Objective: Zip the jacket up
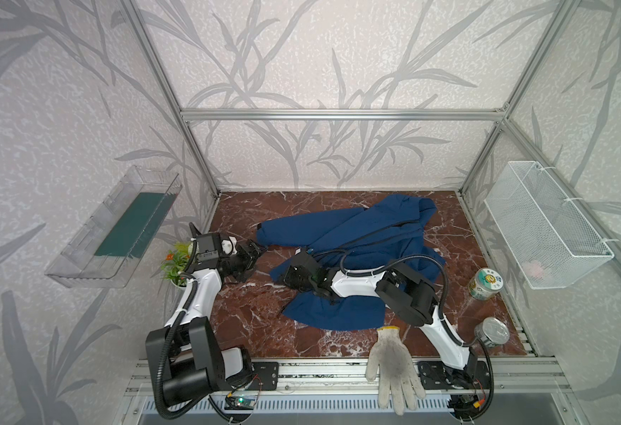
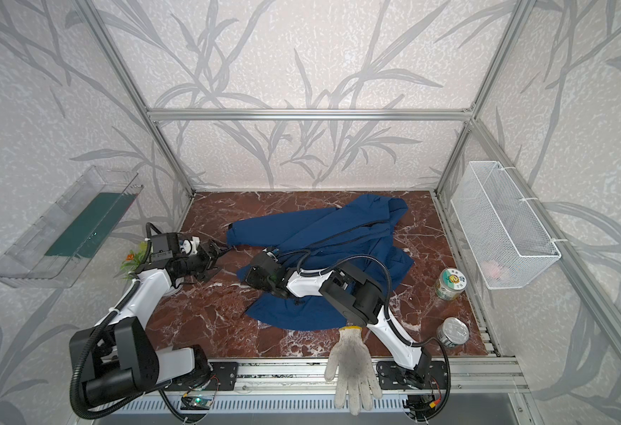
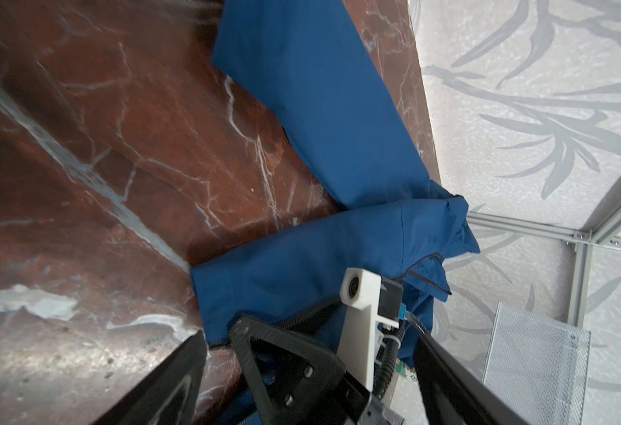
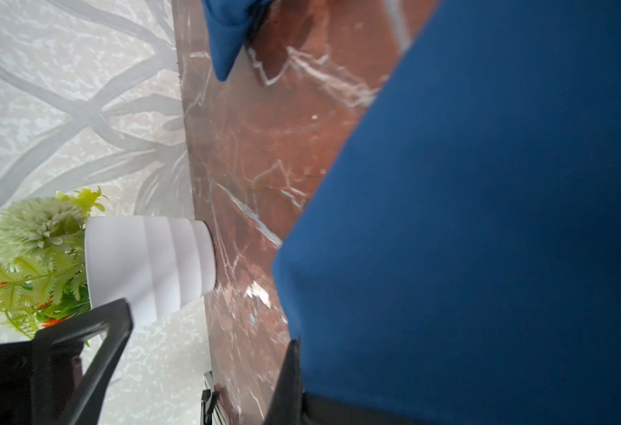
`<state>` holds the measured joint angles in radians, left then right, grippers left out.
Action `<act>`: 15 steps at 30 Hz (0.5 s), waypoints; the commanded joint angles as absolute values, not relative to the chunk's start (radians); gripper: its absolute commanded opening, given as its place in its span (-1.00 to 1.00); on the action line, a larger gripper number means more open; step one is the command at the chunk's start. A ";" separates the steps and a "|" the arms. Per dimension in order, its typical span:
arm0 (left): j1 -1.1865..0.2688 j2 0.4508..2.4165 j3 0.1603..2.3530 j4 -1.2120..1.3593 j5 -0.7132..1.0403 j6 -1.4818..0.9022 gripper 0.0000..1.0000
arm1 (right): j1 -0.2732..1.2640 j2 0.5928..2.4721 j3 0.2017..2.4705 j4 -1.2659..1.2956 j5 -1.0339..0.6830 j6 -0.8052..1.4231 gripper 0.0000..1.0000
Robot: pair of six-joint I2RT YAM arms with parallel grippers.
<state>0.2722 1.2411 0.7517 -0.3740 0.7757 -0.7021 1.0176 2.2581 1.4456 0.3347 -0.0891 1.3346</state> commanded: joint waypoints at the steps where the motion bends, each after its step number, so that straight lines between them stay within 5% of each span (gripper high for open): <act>1: 0.230 1.159 0.723 -0.431 0.835 -0.759 0.80 | 0.976 2.156 1.399 0.411 -0.090 1.313 -1.00; 15: 0.130 1.130 0.614 -0.132 0.882 -1.034 0.81 | 0.951 2.038 1.288 0.483 -0.127 1.315 -1.00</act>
<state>0.1375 1.1130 0.6212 -0.2420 0.8497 -0.9600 0.9489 2.0949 1.3052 0.4500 -0.1093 1.3300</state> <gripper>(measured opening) 0.905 0.051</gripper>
